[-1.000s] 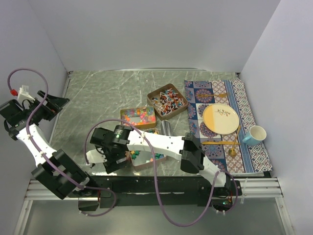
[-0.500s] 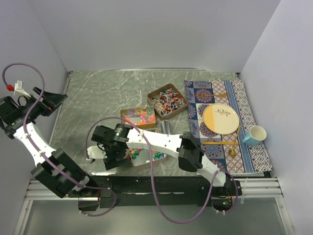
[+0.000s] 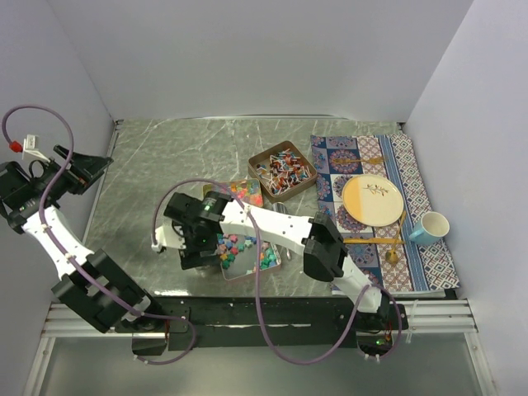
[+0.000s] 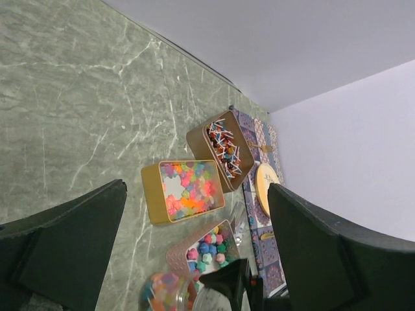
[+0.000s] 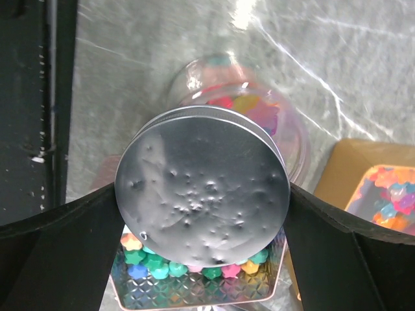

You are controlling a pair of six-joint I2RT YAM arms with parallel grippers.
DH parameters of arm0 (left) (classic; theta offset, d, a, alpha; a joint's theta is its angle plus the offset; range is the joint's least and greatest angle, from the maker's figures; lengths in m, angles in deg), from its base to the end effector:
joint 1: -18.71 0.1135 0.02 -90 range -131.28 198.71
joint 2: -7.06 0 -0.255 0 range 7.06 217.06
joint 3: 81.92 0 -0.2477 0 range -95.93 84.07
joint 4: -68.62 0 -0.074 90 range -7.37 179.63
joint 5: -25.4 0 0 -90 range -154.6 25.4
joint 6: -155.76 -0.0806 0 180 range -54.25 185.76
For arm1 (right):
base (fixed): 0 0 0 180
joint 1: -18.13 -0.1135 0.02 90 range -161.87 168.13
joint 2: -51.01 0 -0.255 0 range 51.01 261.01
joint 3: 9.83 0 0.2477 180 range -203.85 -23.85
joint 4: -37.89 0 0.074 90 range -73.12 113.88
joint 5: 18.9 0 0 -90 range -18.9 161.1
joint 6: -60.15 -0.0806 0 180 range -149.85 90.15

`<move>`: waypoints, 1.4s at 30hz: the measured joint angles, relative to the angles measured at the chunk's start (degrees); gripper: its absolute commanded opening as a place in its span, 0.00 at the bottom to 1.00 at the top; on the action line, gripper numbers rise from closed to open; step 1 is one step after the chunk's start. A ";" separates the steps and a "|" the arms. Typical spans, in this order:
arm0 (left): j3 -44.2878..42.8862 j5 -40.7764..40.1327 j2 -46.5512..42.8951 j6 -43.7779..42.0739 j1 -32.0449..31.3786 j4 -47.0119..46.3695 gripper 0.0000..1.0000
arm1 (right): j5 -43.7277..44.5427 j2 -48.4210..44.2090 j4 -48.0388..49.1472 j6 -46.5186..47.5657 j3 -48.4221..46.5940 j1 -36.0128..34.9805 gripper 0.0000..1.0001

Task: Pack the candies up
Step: Close the bottle lid on the packing bottle.

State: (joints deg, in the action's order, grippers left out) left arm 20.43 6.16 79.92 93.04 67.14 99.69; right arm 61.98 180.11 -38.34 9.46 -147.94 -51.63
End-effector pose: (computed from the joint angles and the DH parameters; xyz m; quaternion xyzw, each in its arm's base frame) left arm 0.2440 0.1604 0.3333 -0.1837 0.7343 -0.4044 0.5133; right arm 0.1558 0.4594 0.2086 -0.8050 0.5542 0.1269 0.1695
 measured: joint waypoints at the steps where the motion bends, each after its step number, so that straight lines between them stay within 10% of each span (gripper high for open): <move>1: 0.00 0.02 -0.07 -0.28 0.00 0.42 0.97 | -0.28 0.00 0.00 -0.11 -0.11 0.42 1.00; 42: 2.84 -0.76 -2.97 -3.10 0.00 4.39 0.97 | -1.90 4.00 0.70 -1.33 -6.16 2.51 1.00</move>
State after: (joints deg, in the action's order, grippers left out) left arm 23.27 5.40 76.94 89.94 67.14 104.09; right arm 60.08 184.11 -37.64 8.13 -154.11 -49.11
